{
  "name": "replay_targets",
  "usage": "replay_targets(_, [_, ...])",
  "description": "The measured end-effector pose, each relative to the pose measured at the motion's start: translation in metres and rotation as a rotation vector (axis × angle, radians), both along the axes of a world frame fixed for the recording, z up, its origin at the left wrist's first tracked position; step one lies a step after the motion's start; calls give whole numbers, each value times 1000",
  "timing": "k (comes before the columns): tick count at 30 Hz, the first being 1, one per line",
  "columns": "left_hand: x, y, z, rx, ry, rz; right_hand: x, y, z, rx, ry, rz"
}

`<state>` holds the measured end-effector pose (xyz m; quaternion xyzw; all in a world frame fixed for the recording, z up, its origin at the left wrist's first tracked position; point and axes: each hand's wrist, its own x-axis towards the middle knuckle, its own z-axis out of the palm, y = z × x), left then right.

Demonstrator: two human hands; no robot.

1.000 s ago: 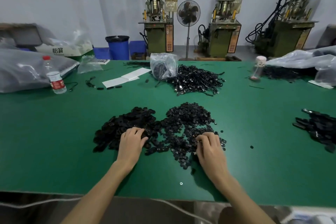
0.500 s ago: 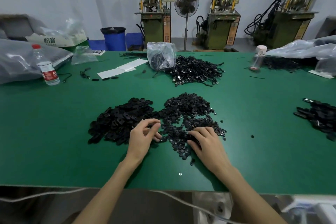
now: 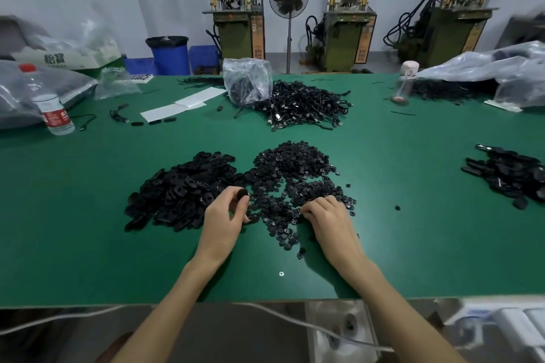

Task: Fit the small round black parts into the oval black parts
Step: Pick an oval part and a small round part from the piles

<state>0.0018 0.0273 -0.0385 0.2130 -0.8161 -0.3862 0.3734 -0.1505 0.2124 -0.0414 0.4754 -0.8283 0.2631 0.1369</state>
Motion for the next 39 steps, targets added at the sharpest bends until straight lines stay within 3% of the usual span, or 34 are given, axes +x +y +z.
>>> replay_targets(5, [-2,1,2,43,34,-23,-3,0,1,-125,-37,-44])
replay_targets(8, [-9,0,6,113,38,-57,-7,1,1,-261,-206,-73])
replay_targets(12, [-23,10,11,400,50,-243,-16,3,6,-403,-478,-124])
replay_targets(17, [-33,21,10,643,67,-355,-16,4,8,-453,-549,-154])
replay_targets(22, [-32,19,3,634,89,-357,-11,5,8,-433,-499,-93])
replay_targets(27, [-34,23,1,452,-6,-376,-9,8,12,-389,-453,-93])
replay_targets(30, [-34,21,1,478,-20,-360,-6,8,14,-421,-492,-88])
replay_targets(39, [-30,19,3,527,-3,-415,25,-18,14,-685,-944,76])
